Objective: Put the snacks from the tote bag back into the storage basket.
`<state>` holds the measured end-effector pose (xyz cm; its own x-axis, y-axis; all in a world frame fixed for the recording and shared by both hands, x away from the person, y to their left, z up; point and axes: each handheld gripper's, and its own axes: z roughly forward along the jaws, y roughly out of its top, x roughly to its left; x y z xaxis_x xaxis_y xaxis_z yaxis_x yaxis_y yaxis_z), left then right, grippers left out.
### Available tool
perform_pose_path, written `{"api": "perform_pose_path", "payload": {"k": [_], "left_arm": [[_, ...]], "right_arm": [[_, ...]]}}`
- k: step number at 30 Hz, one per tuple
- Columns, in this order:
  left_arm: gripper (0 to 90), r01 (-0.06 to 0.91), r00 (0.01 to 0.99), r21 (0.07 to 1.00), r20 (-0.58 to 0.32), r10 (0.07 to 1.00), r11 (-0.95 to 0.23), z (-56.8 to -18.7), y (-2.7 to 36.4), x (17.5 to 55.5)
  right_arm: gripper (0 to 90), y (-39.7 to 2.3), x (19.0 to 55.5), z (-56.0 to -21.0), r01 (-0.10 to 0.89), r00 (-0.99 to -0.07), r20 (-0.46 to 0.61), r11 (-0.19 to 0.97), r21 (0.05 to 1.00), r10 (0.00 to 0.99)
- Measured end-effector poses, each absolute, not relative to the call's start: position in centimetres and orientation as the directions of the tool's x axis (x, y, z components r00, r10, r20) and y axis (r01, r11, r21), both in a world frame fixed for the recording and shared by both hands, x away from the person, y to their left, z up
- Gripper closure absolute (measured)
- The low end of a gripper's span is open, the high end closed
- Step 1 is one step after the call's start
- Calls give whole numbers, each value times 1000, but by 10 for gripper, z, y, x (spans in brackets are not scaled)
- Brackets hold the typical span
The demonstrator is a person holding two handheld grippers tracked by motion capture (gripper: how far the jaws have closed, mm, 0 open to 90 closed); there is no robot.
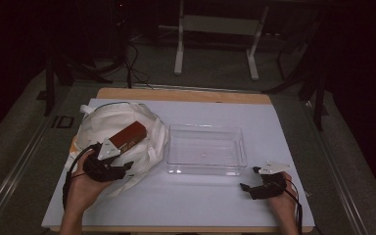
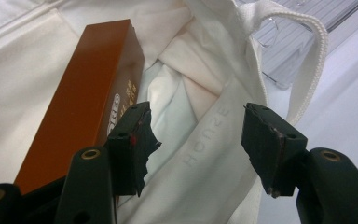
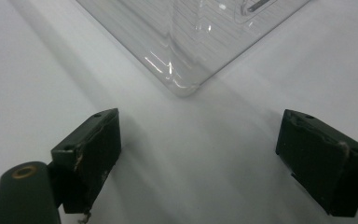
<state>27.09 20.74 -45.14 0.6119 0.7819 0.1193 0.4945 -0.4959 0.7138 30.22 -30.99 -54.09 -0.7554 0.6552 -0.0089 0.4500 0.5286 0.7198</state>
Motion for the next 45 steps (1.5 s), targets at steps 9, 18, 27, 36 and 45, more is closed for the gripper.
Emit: {"api": "perform_pose_path", "payload": {"k": [9, 18, 27, 36, 45], "left_arm": [[442, 497, 609, 712, 122, 784, -497, -450, 207, 271], [444, 482, 609, 722, 131, 783, -496, -441, 207, 270], [443, 475, 614, 721, 139, 777, -504, -432, 209, 271], [436, 488, 614, 699, 149, 775, -522, -432, 213, 276], [423, 500, 620, 671, 163, 767, -547, -431, 212, 282]], "right_arm": [[138, -310, 302, -541, 445, -756, -14, 530, 722, 654], [150, -310, 301, -541, 437, -758, -19, 530, 726, 652], [152, -309, 299, -540, 415, -779, -22, 542, 730, 627], [152, -310, 298, -540, 402, -784, -27, 540, 739, 620], [152, -310, 297, -540, 396, -790, -29, 545, 739, 613]]}}
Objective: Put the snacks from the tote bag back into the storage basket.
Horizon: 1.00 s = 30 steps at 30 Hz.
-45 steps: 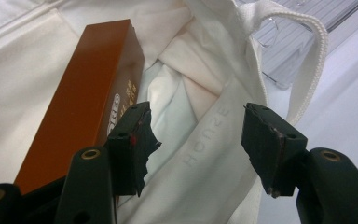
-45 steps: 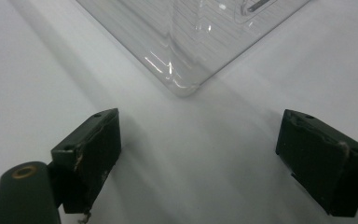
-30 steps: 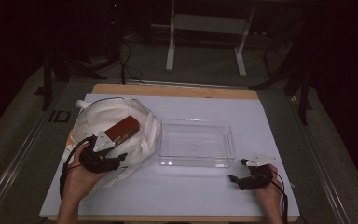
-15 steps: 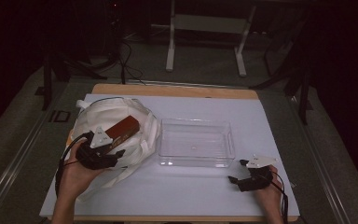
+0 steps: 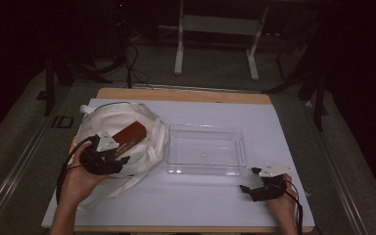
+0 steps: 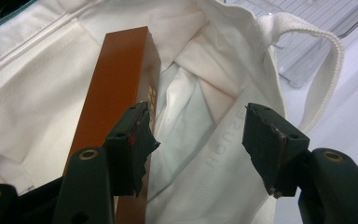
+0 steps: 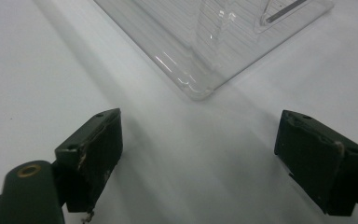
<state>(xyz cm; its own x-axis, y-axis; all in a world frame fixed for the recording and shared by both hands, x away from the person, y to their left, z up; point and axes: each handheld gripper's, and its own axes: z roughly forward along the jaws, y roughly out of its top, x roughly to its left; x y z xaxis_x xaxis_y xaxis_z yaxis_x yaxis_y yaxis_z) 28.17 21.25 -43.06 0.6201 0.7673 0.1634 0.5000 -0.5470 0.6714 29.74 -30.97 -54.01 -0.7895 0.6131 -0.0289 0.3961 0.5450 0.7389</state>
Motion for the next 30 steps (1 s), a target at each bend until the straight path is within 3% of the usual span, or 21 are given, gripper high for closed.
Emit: {"api": "perform_pose_path", "payload": {"k": [30], "left_arm": [[398, 553, 617, 590, 184, 765, -588, -430, 222, 304]], "right_arm": [[152, -311, 296, -539, 386, -795, -28, 540, 748, 606]]}}
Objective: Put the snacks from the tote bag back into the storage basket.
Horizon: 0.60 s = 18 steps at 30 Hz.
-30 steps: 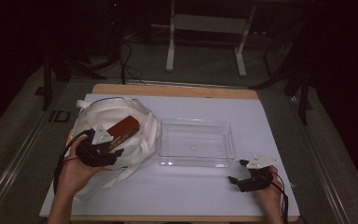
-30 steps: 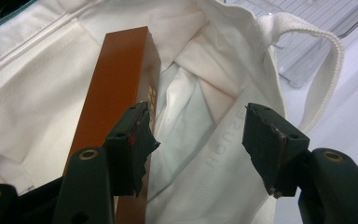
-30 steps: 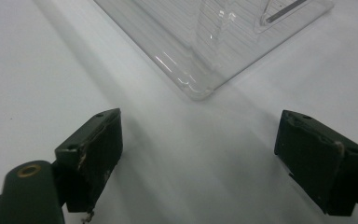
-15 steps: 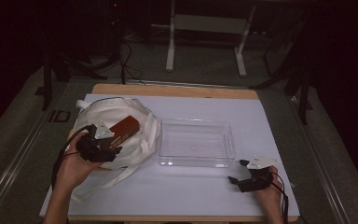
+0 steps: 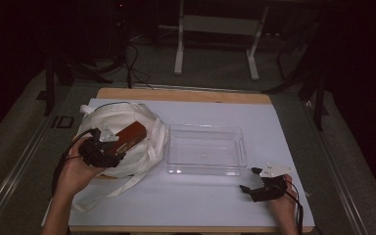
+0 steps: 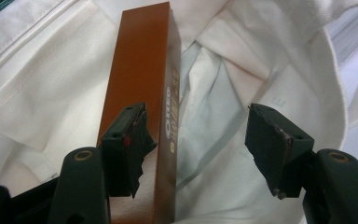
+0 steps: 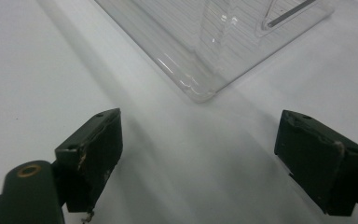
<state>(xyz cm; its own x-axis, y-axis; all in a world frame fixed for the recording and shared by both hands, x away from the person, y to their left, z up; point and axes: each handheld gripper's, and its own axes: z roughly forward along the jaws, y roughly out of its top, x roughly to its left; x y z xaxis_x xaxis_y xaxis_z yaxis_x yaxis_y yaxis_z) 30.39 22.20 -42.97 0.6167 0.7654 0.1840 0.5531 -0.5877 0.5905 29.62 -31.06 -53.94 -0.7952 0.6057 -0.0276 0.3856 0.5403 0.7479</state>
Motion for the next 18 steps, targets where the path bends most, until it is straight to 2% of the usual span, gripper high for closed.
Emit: {"api": "perform_pose_path", "payload": {"k": [18], "left_arm": [[389, 589, 600, 562, 176, 780, -580, -429, 235, 316]], "right_arm": [[152, -311, 296, -539, 380, -797, -30, 539, 752, 603]]}}
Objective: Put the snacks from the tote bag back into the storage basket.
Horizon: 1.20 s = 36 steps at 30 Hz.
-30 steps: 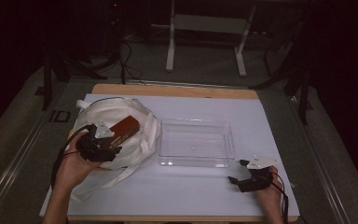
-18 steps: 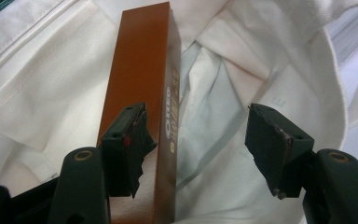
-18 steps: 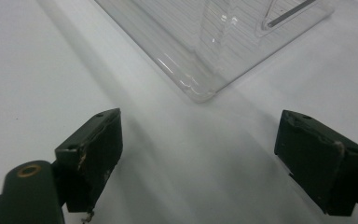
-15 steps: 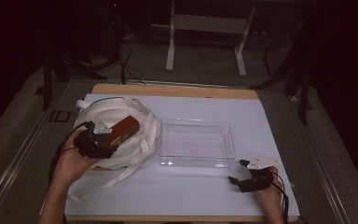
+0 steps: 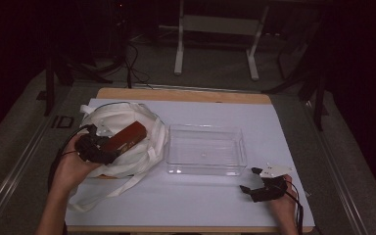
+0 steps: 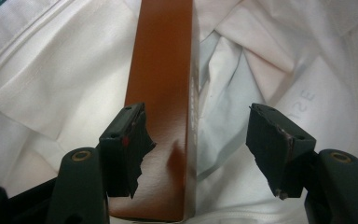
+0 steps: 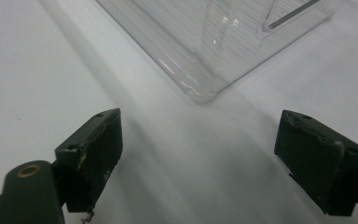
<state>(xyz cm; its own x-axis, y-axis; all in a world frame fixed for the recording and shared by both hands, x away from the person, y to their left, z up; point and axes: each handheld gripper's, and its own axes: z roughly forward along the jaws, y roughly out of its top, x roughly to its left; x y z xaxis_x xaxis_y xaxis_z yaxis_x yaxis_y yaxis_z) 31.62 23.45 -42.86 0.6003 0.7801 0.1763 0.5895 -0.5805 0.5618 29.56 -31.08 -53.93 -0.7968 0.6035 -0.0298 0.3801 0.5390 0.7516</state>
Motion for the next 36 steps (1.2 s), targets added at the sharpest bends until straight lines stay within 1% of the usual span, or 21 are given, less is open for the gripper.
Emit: {"api": "perform_pose_path", "payload": {"k": [8, 22, 36], "left_arm": [[389, 609, 603, 532, 172, 779, -588, -430, 239, 322], [370, 640, 589, 510, 156, 793, -575, -434, 249, 328], [372, 653, 589, 489, 153, 794, -578, -434, 251, 334]], "right_arm": [[152, -310, 295, -540, 375, -798, -41, 549, 747, 601], [152, -310, 295, -540, 375, -798, -40, 548, 748, 601], [152, -310, 295, -540, 373, -798, -43, 549, 748, 601]]}}
